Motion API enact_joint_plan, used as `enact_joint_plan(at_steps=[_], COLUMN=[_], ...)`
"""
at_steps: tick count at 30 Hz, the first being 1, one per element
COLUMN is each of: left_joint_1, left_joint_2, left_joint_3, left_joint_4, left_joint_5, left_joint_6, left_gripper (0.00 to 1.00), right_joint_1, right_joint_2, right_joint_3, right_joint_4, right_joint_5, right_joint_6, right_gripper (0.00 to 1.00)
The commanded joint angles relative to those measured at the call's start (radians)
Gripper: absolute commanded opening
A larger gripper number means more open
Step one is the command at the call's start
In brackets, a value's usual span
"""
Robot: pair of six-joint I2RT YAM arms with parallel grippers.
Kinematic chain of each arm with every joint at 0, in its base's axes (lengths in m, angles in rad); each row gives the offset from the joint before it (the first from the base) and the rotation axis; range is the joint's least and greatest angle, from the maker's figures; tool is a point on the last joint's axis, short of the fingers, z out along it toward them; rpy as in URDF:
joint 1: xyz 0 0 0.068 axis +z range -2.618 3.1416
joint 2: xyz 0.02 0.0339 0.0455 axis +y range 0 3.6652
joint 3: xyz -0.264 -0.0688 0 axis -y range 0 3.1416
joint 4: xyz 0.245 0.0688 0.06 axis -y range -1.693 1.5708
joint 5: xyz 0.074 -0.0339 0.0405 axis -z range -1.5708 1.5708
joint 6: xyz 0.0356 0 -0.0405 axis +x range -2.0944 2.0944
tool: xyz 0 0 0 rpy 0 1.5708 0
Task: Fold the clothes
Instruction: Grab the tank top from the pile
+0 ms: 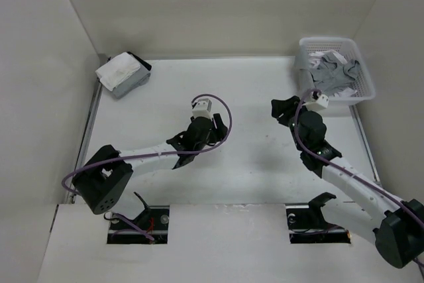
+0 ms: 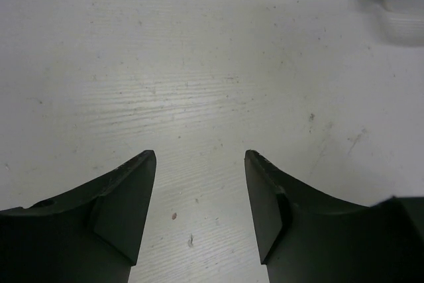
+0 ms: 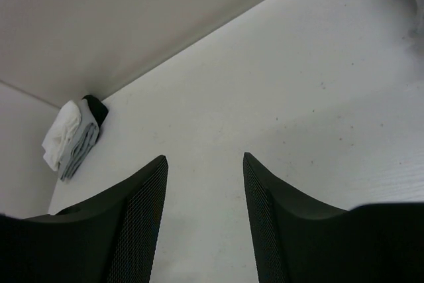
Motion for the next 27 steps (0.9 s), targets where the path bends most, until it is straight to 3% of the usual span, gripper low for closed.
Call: enact_joint_plan(at_steps=[1,4,5,8,10,11,14,16,18,21,25,27], left_joint_1=[-0.012,-0.026,-0.039,-0.049,-0.054,-0.054,-0.051,-0.043,-0.045,-0.043,-0.029,-0.02], left_joint_2=[-0.071,-0.068,-0.059,-0.044,-0.034,-0.034,-0.039,-0.028,-0.017,-0.004,0.012,0.021], left_joint_3=[-0.043,-0.064,-0.067,-0.074,-0.087,-0.092,-0.104,-0.113,-0.109,-0.11,-0.129,-0.13], left_joint_4=[0.087,0.127,0.142,0.17,0.213,0.224,0.245,0.264,0.267,0.282,0.33,0.34], left_joint_5=[0.02,0.024,0.034,0.037,0.058,0.07,0.077,0.08,0.083,0.083,0.084,0.086], left_joint_6=[0.022,0.031,0.046,0.073,0.086,0.091,0.096,0.089,0.096,0.093,0.094,0.089], left_gripper=[0.56,0.57,0.57,0.55,0.43,0.38,0.27,0.14,0.13,0.16,0.31,0.37], right_joint_1=[0.013,-0.007,-0.038,-0.079,-0.169,-0.208,-0.325,-0.439,-0.512,-0.598,-0.708,-0.731], right_joint_2=[0.038,0.074,0.106,0.153,0.231,0.267,0.399,0.567,0.711,0.888,1.069,1.143], right_joint_3=[0.117,0.161,0.192,0.246,0.33,0.364,0.47,0.596,0.701,0.838,1.009,1.097], right_joint_4=[-0.05,-0.066,-0.069,-0.093,-0.13,-0.145,-0.158,-0.17,-0.167,-0.173,-0.185,-0.236], right_joint_5=[0.053,0.047,0.043,0.024,0.021,0.021,0.019,0.0,-0.002,0.009,-0.02,-0.042], right_joint_6=[-0.039,-0.042,-0.042,-0.058,-0.082,-0.081,-0.078,-0.064,-0.059,-0.074,-0.093,-0.116], right_gripper=[0.53,0.43,0.32,0.18,0.01,0.0,0.0,0.0,0.03,0.18,0.45,0.5])
